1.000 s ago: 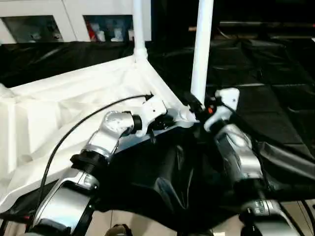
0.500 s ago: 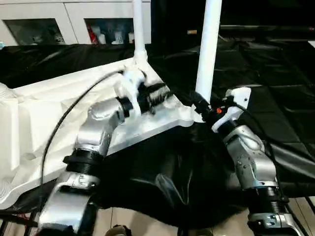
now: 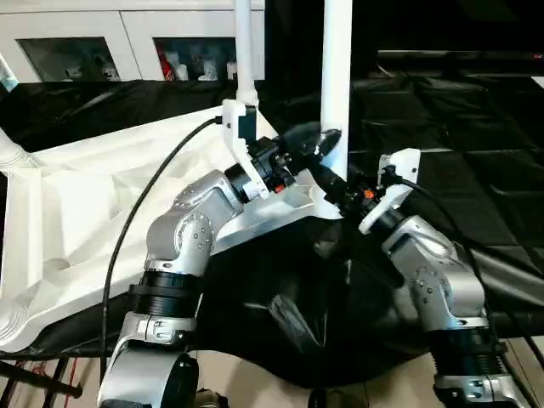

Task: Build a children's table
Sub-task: Insert table leg to table base

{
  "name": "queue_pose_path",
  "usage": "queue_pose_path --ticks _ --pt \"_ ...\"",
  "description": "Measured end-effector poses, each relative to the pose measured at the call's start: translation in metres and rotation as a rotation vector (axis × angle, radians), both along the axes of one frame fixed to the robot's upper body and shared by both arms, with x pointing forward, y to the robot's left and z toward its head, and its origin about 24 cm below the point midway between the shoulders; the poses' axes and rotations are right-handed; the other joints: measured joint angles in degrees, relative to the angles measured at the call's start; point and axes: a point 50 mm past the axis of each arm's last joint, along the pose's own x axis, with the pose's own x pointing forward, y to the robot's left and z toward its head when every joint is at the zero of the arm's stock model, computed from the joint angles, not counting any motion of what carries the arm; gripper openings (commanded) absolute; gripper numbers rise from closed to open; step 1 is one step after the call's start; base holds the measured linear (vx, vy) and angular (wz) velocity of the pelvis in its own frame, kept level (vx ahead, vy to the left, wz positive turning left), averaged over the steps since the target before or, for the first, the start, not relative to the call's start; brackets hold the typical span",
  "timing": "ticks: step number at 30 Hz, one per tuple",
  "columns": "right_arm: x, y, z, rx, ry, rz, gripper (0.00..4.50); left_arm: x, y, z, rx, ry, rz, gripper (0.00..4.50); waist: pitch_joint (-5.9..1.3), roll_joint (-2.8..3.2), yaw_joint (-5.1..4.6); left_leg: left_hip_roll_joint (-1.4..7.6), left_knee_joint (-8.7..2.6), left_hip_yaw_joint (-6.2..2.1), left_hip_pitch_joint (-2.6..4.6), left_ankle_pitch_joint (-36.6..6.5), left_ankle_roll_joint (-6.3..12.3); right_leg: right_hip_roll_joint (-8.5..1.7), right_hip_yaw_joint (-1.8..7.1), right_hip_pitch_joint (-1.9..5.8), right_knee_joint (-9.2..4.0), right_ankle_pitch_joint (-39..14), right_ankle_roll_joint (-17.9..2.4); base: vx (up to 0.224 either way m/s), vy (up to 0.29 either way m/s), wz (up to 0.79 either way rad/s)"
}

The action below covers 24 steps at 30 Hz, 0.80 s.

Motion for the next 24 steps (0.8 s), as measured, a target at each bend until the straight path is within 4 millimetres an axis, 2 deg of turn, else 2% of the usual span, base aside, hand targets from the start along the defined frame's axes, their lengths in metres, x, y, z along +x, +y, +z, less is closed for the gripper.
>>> queue_pose_path --ticks 3,6,9,13,17,24 --pt "0.002 -0.002 -0.002 -0.031 0.011 -0.052 1.87 0.006 0.009 -0.004 0.085 -0.014 0.138 3.36 -0.05 0.07 0.01 0.00 0.00 -0.06 -0.05 0.01 -0.01 0.00 -0.01 -0.01 -0.01 0.06 0.10 0.000 0.000 0.00" --pt "0.003 -0.005 -0.006 -0.117 0.024 -0.131 1.87 0.007 0.033 -0.014 0.237 -0.055 0.363 3.36 -0.38 0.46 -0.26 -0.01 0.08 -0.12 -0.08 0.01 -0.03 0.02 -0.02 -0.01 0.00 0.11 0.19 0.000 0.000 0.00" --pt "0.003 -0.008 -0.011 -0.199 0.030 -0.188 1.87 -0.001 0.051 -0.027 0.282 -0.047 0.500 3.36 -0.45 0.45 -0.26 0.00 0.06 -0.20 -0.23 -0.01 -0.02 0.04 -0.07 -0.09 -0.04 0.04 0.28 0.000 0.000 0.00" --pt "-0.002 0.001 -0.024 -0.329 0.040 -0.224 1.87 -0.018 0.067 -0.047 0.317 -0.009 0.591 3.36 -0.54 0.38 -0.16 0.00 0.08 -0.21 -0.51 -0.02 0.00 0.04 -0.15 -0.22 -0.09 0.00 0.29 0.000 0.000 0.00" --pt "-0.006 0.007 -0.029 -0.328 0.023 -0.212 1.87 -0.033 0.073 -0.066 0.355 0.038 0.616 3.36 -0.63 0.22 0.01 0.01 0.19 -0.20 -0.56 -0.01 -0.01 0.04 -0.15 -0.16 -0.07 0.00 0.30 0.000 0.000 0.00" --pt "-0.007 0.010 -0.030 -0.324 0.025 -0.193 1.87 -0.034 0.070 -0.063 0.352 0.022 0.618 3.36 -0.74 0.04 -0.09 0.00 0.36 -0.27 -0.62 0.00 0.00 0.02 0.03 -0.01 -0.08 0.01 0.36 0.000 0.000 0.00"
